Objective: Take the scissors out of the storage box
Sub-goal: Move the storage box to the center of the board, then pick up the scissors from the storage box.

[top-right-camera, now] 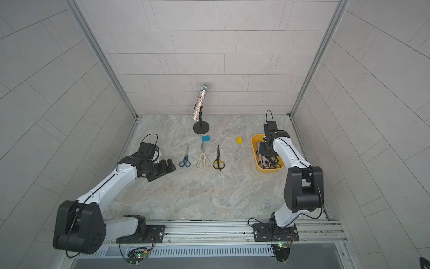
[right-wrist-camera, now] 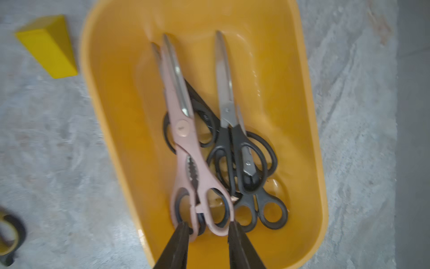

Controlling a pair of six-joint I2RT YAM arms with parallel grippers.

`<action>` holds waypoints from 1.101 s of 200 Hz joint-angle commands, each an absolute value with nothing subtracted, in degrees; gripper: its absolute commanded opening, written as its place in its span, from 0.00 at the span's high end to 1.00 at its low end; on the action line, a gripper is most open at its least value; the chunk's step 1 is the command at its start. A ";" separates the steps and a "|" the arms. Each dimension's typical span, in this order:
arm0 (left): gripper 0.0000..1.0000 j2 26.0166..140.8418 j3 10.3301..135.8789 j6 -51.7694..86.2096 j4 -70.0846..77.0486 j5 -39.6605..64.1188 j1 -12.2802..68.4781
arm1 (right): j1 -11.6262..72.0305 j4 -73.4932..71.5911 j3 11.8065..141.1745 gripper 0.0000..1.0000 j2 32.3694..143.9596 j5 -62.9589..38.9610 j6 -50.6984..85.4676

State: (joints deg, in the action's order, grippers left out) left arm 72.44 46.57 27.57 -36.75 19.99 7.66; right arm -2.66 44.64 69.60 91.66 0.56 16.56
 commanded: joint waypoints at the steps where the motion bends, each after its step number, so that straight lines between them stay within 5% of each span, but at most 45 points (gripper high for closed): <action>1: 0.00 73.21 48.55 28.16 -36.35 20.34 7.90 | -5.85 44.88 66.16 0.68 91.42 1.61 18.19; 139: 0.00 76.19 49.22 29.35 -35.72 20.20 7.87 | -6.89 35.41 61.61 0.70 97.53 -2.03 13.64; 220: 0.00 76.21 48.54 29.37 -35.32 19.86 7.85 | -6.90 35.22 62.27 0.94 96.05 -2.24 13.27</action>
